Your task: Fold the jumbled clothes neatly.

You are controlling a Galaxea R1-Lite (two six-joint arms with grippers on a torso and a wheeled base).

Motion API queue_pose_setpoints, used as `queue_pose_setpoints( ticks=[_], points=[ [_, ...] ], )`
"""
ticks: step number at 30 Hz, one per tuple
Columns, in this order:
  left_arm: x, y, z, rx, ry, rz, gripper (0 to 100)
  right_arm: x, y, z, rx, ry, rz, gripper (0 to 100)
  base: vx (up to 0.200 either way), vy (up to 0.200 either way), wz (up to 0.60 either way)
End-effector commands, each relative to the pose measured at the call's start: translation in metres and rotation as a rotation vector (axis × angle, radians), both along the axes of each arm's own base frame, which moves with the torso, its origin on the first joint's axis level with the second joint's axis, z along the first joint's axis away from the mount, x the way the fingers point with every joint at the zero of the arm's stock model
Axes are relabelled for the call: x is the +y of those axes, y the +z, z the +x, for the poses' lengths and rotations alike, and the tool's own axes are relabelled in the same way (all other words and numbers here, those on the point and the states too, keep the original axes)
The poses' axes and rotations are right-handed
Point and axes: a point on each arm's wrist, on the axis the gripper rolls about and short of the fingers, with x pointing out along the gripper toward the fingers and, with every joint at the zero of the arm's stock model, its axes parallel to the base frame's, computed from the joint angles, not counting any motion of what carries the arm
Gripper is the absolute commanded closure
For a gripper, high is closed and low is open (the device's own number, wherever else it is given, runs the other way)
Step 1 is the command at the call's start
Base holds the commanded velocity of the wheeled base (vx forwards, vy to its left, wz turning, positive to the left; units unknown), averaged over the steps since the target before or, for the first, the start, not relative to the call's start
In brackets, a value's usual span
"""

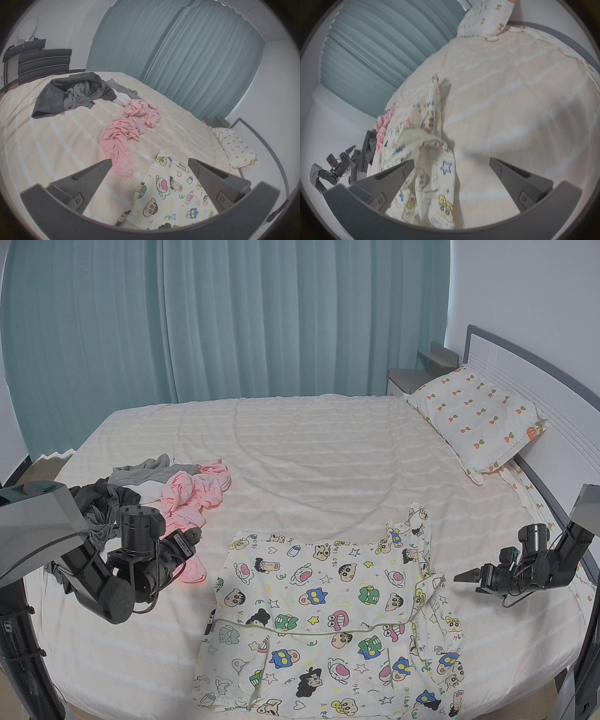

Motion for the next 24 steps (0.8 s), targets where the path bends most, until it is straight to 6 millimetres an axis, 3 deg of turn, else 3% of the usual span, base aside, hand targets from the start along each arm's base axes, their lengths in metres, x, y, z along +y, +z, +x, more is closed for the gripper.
queue_pose_setpoints(
  ticks=[1,8,24],
  points=[
    [0.002,0.008,-0.013,-0.021,0.005,-0.026,0,0.007,0.001,-0.008,0.015,0.087,-0.039,0,0.000,0.000,0.00],
    [0.000,0.005,-0.018,-0.013,-0.001,-0.024,0,0.030,-0.005,-0.013,0.085,0.166,-0.037,0,0.000,0.000,0.00],
    [-0.002,0.001,-0.020,0.002,-0.002,-0.024,0,0.044,-0.018,-0.024,0.135,0.206,-0.137,0,0.000,0.000,0.00]
  ],
)
